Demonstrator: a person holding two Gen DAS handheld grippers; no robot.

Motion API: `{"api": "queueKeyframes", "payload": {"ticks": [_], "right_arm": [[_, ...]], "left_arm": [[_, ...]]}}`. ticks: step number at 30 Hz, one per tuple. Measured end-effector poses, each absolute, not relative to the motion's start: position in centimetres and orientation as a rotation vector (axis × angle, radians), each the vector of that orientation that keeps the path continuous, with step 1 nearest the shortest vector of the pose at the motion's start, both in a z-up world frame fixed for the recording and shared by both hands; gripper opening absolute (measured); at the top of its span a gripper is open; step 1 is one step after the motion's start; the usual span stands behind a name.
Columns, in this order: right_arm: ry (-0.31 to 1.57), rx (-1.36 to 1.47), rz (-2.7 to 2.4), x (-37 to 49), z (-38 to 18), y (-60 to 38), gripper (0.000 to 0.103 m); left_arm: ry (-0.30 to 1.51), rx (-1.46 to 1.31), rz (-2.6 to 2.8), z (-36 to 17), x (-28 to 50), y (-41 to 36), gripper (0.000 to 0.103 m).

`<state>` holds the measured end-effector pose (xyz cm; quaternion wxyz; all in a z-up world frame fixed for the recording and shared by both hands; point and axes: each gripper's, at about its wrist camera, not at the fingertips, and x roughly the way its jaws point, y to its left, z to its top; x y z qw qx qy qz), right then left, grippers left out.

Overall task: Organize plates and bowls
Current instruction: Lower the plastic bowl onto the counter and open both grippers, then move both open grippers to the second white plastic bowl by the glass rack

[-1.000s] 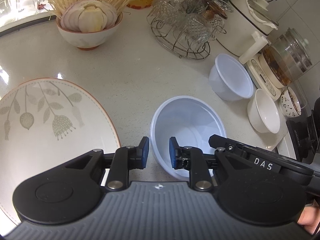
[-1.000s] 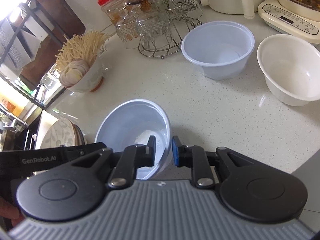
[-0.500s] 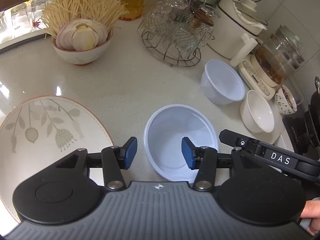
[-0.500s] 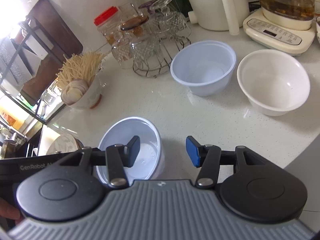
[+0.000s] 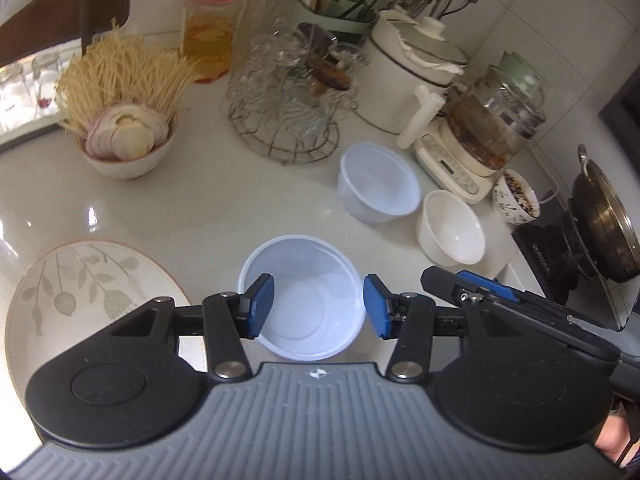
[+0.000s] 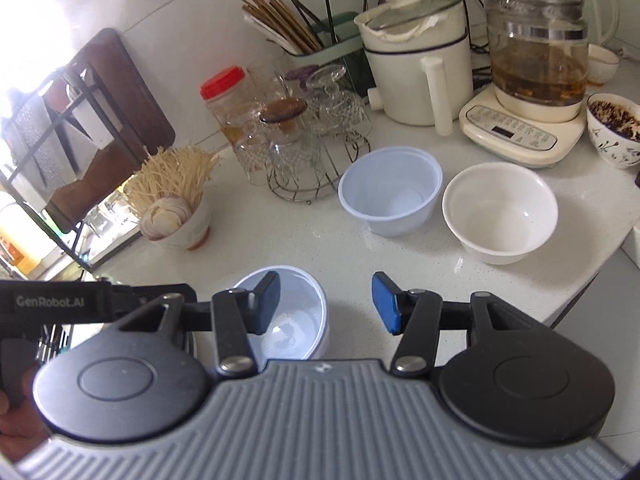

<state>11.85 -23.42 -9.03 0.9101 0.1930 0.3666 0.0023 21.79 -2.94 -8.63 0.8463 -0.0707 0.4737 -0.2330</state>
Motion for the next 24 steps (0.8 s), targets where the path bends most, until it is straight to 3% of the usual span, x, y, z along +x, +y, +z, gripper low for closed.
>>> {"api": "queueKeyframes", "payload": {"ticks": [8,10,12,13,16,24], "right_arm": [[0.663,0.323,-0.049,9.6,-5.9,-23.8,0.054],[0.642,0.314,-0.073,9.3,-5.6,-24.3,0.059],[0.632,0.325,-0.089,9.0,-5.3,-25.0,0.063],[0.627,0.336,-0.097,8.8,-5.3,-25.4,0.072],[0.604,0.35,-0.124,8.1,-4.9,-26.4,0.082],[0.58,0.392,-0.173,7.4,-4.7,-28.5,0.086]], "left_arm": [[0.946,-0.097,-0.53,-6.6,20.6,-4.6,0.075],[0.95,-0.092,-0.525,-6.7,20.5,-5.1,0.081],[0.941,-0.097,-0.523,-6.7,20.3,-5.5,0.081],[0.928,-0.103,-0.516,-6.5,20.1,-5.6,0.082],[0.894,-0.103,-0.512,-6.0,19.8,-6.2,0.085],[0.886,-0.076,-0.532,-5.2,20.0,-8.4,0.086]]}}
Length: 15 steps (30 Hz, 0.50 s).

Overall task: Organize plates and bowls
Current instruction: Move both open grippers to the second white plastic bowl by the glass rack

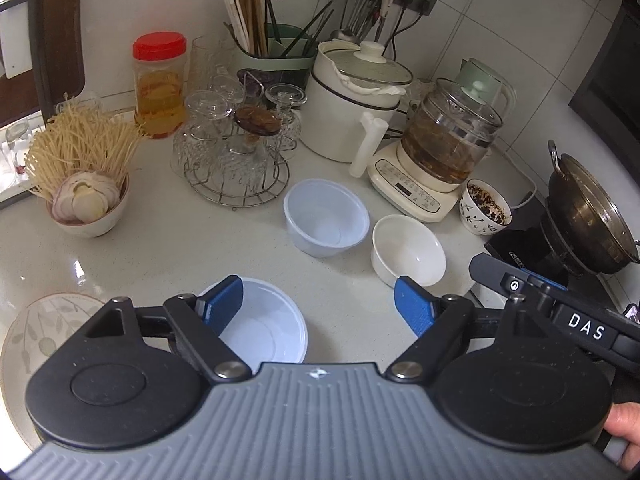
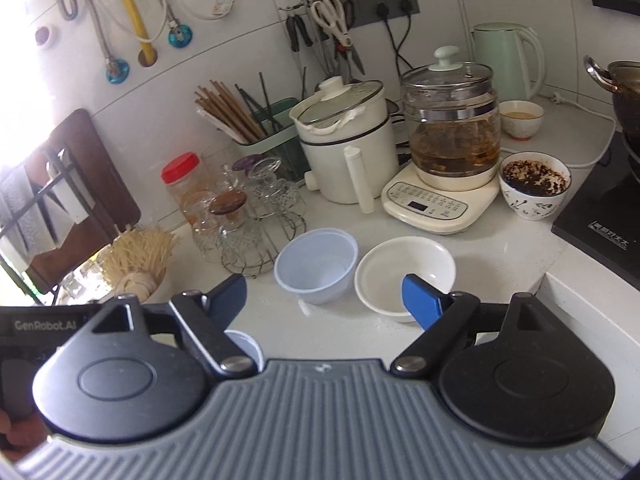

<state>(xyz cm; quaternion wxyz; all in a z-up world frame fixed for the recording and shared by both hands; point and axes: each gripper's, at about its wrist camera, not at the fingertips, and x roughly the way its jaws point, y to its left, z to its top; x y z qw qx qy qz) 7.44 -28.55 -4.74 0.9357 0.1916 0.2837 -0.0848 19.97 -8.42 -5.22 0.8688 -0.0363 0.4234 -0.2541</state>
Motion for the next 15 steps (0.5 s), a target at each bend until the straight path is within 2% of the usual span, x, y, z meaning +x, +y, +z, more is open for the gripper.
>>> {"api": "queueKeyframes", "payload": {"ticks": [15], "right_arm": [[0.638,0.418,-0.116,9.3,-5.7,-30.2,0.087]], "left_arm": [[0.938,-0.044,-0.528,-6.3,22.8,-11.6,0.087]]}}
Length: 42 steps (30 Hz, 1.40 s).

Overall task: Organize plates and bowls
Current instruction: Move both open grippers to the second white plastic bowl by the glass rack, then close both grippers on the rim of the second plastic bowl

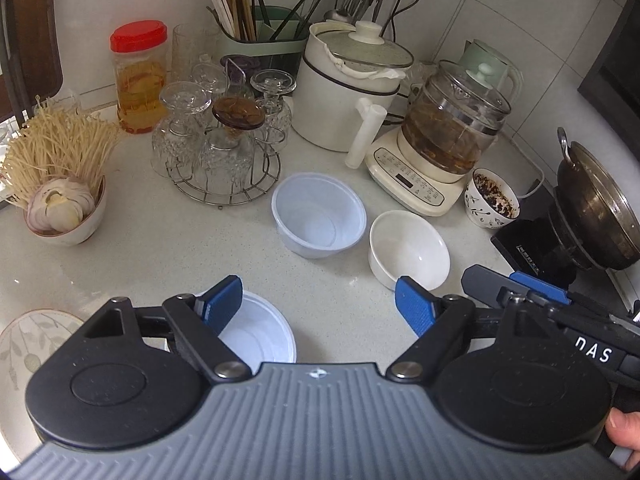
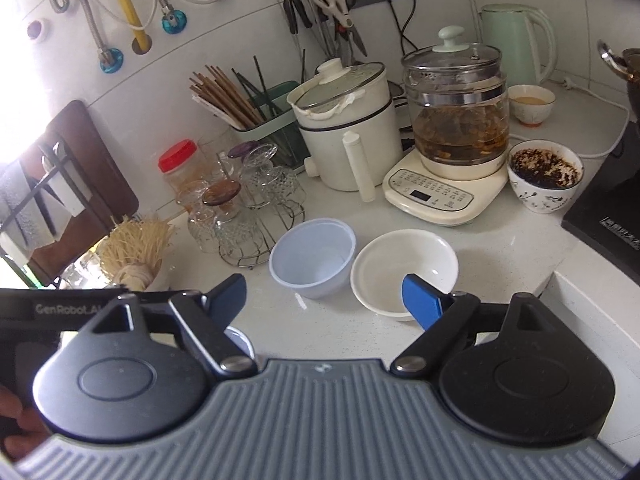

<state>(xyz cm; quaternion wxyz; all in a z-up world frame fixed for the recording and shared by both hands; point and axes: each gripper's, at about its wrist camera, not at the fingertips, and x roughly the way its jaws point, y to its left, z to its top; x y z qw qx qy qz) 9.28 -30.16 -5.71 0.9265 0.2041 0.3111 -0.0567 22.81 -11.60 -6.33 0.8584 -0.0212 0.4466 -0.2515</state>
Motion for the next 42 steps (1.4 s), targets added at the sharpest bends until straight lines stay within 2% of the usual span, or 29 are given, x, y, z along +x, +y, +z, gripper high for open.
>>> {"api": "queueKeyframes", "payload": {"ticks": [12,25,29,32,40,42], "right_arm": [[0.694,0.459,-0.098,12.7,-7.2,-31.6,0.086],[0.758,0.505,-0.101,17.8,-9.5,-34.8,0.084],[0.798,0.489,-0.084,20.2,-10.5,-35.8,0.079],[0.822,0.465,-0.062,21.8,-11.1,-36.3,0.068],[0.878,0.435,-0.008,25.6,-12.9,-36.7,0.039],[0.894,0.43,0.014,26.4,-13.4,-36.6,0.037]], "left_arm": [[0.977,-0.039,-0.499,-8.0,26.9,-12.8,0.087],[1.07,-0.058,-0.433,-12.6,32.4,-15.8,0.086],[1.1,-0.088,-0.416,-14.1,34.0,-16.2,0.085],[1.114,-0.106,-0.408,-15.0,35.0,-16.6,0.083],[1.144,-0.151,-0.376,-16.8,37.2,-17.2,0.053],[1.149,-0.165,-0.365,-17.1,37.6,-17.1,0.048]]}}
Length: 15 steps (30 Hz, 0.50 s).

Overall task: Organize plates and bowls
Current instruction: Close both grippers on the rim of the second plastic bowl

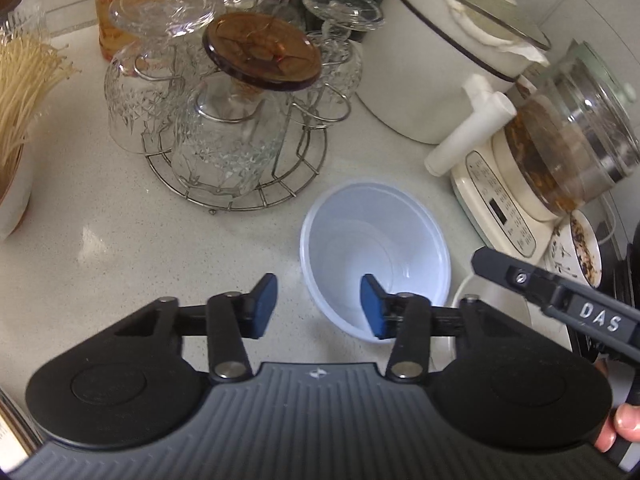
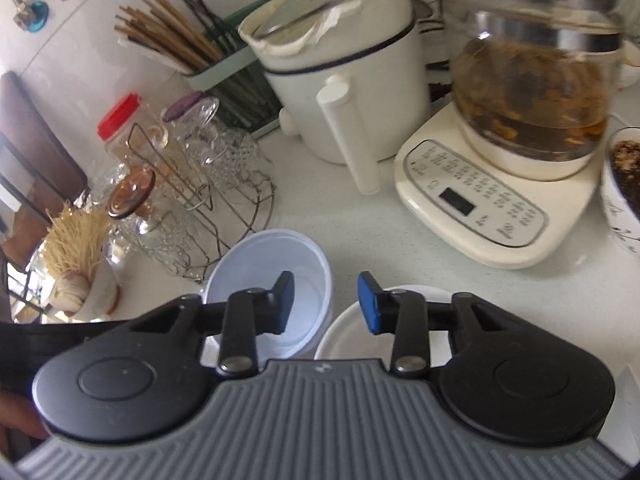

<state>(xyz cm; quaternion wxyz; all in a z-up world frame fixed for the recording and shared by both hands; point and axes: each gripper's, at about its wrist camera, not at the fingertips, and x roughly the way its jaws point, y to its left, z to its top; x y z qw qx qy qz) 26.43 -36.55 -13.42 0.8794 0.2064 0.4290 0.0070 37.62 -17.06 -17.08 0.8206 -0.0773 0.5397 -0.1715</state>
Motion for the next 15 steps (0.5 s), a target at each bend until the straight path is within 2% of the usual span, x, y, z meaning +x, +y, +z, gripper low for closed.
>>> {"api": "queueKeyframes", "payload": {"ticks": [3,8,12,15], "right_arm": [[0.917,0.401,0.028,27.4,-14.1,-36.1,0.029],[0.95,0.376,0.06,29.0,-15.2,-35.8,0.028],[0.966,0.362,0.081,29.9,-15.9,-35.6,0.024],[0.975,0.365,0.088,30.2,-16.3,-35.6,0.016]], "left_arm": [[1.161,-0.18,-0.341,-17.6,38.3,-16.8,0.041],[1.179,-0.216,-0.32,-18.3,39.1,-16.4,0.038],[1.187,-0.222,-0.309,-18.6,39.4,-16.5,0.03],[1.191,-0.242,-0.292,-19.0,39.6,-16.3,0.023]]}}
